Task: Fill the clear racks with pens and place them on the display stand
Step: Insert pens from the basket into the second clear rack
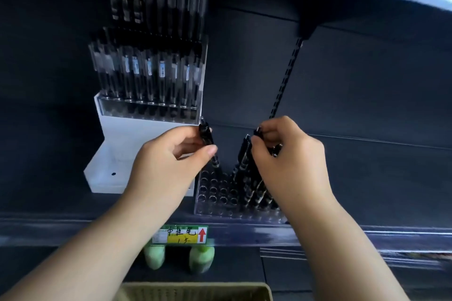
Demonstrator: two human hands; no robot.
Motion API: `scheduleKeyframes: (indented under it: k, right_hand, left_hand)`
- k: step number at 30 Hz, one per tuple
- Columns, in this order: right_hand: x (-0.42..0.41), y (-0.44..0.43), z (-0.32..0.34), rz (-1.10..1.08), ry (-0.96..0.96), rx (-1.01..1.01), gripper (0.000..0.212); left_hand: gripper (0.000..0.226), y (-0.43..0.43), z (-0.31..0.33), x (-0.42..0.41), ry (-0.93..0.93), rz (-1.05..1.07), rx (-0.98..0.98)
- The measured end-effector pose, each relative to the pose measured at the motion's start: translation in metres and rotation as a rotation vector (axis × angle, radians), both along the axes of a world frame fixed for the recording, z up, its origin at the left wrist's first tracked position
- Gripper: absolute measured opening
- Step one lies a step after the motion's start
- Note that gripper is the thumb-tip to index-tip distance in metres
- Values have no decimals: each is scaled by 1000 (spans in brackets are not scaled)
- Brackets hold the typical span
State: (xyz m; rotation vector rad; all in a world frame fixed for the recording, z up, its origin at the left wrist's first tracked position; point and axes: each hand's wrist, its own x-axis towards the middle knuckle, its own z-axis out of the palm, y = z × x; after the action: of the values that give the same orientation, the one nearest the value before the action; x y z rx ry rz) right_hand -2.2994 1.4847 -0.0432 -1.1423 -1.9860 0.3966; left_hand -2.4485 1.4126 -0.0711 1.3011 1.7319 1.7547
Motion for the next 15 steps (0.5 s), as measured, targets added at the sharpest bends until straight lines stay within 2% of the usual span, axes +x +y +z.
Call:
scheduleKeyframes:
  k: [6,9,15]
  right_hand:
    - [-5,2,1,4,-100,99,9]
    - [-5,1,3,-1,-102,108,9]
    - [-3,-2,2,-9,-78,98,8]
  left_hand:
    - [20,10,-11,1,-53,-13,-6]
    - [13,11,-11,8,-46,-32,-15]
    - [16,8,-11,11,-48,-26,6]
